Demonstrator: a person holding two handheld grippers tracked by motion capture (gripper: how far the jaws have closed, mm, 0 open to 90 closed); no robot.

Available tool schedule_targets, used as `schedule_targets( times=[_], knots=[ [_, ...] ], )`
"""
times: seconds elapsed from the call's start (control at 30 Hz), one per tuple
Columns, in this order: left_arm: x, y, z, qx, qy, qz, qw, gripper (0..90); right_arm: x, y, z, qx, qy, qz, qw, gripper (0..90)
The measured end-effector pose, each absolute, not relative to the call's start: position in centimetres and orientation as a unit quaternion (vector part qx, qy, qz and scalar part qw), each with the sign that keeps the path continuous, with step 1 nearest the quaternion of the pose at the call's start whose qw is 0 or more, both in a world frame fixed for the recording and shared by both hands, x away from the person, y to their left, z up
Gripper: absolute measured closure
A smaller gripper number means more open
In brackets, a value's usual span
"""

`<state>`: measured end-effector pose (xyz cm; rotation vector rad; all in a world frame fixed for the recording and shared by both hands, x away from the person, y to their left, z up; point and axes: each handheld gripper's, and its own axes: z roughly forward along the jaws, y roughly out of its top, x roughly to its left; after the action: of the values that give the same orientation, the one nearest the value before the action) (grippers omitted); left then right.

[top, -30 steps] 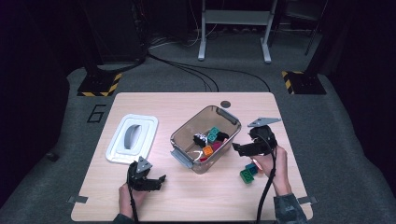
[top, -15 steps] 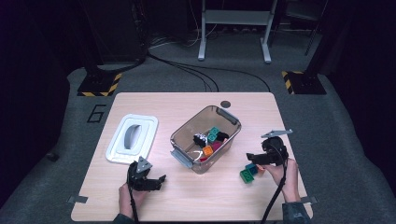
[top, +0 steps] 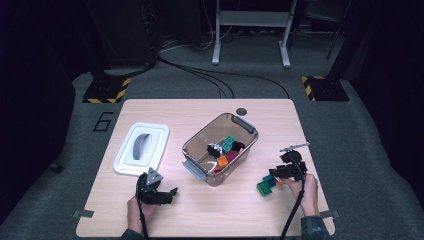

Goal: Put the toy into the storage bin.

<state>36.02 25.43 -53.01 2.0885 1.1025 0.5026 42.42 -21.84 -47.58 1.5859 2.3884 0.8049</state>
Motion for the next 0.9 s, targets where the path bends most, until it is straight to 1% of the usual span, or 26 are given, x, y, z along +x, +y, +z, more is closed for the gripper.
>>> schedule_targets(
  times=[0.07,0.1,0.37,0.6,0.9],
  knots=[
    [36.0,25.4,-53.0,0.808,0.427,0.195,0.356,13.1,42.5,-21.9,-47.7,0.531,0.801,0.263,0.081,61.9],
    [36.0,25.4,-53.0,0.808,0.427,0.195,0.356,13.1,42.5,-21.8,-47.8,0.53,0.803,0.259,0.08,65.1],
    [36.0,25.4,-53.0,0.808,0.427,0.194,0.356,13.1,42.8,-21.8,-47.7,0.534,0.803,0.25,0.089,66.9],
    [36.0,25.4,-53.0,0.808,0.427,0.195,0.356,13.1,42.9,-22.3,-45.9,0.532,0.793,0.277,0.108,67.0],
    [36.0,25.4,-53.0,0.808,0.427,0.195,0.356,13.0,43.4,-21.5,-43.8,0.515,0.787,0.316,0.127,67.1]
  ],
)
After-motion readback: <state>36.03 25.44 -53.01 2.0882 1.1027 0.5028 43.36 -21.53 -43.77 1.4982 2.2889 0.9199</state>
